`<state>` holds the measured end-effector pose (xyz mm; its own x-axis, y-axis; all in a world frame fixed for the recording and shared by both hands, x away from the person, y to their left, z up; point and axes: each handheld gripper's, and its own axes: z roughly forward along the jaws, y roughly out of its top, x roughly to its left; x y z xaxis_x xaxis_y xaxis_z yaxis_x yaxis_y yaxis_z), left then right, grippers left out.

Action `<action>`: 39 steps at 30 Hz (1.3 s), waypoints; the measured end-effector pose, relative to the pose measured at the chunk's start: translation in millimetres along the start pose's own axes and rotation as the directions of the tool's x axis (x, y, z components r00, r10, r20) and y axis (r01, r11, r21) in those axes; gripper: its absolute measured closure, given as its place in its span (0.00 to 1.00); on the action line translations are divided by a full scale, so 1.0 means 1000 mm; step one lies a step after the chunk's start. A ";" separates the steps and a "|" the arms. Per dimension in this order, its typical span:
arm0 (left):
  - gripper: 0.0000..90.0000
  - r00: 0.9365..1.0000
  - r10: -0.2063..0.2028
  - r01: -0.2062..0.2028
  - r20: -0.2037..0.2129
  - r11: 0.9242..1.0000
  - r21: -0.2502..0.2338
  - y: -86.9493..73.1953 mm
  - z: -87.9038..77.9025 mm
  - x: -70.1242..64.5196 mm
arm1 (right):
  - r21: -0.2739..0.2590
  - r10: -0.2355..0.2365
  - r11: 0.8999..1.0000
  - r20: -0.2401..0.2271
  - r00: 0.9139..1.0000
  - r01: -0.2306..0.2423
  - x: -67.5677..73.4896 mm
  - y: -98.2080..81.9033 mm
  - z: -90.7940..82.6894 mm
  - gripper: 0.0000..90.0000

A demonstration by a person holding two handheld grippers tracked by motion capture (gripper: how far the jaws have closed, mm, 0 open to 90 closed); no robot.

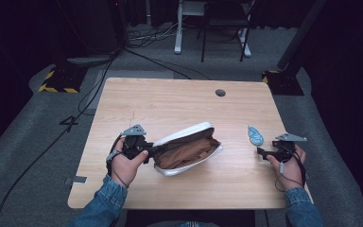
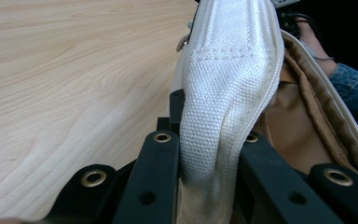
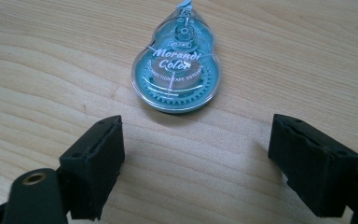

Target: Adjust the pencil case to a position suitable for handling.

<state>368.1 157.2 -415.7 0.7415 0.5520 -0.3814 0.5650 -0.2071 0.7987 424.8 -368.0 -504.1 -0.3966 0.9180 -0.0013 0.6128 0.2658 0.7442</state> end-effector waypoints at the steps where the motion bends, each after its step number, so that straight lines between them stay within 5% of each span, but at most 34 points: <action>1: 0.94 1.000 0.006 -0.006 0.006 1.000 0.003 0.000 0.001 -0.002 | 0.000 0.000 1.000 0.000 1.000 0.000 0.000 0.000 0.000 0.21; 18: 0.94 0.993 0.033 -0.041 0.114 0.997 0.069 -0.006 0.024 -0.032 | 0.000 0.000 1.000 0.000 1.000 0.000 0.000 0.000 0.000 0.21; 39: 0.93 0.981 0.006 -0.039 0.192 0.985 0.170 -0.019 0.050 -0.042 | 0.000 -0.001 1.000 0.000 1.000 0.001 0.000 0.000 0.000 0.21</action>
<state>344.6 97.7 -438.5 0.8003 0.3853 -0.4594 0.5890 -0.3623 0.7224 424.8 -368.1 -504.1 -0.3978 0.9175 -0.0021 0.6120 0.2670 0.7444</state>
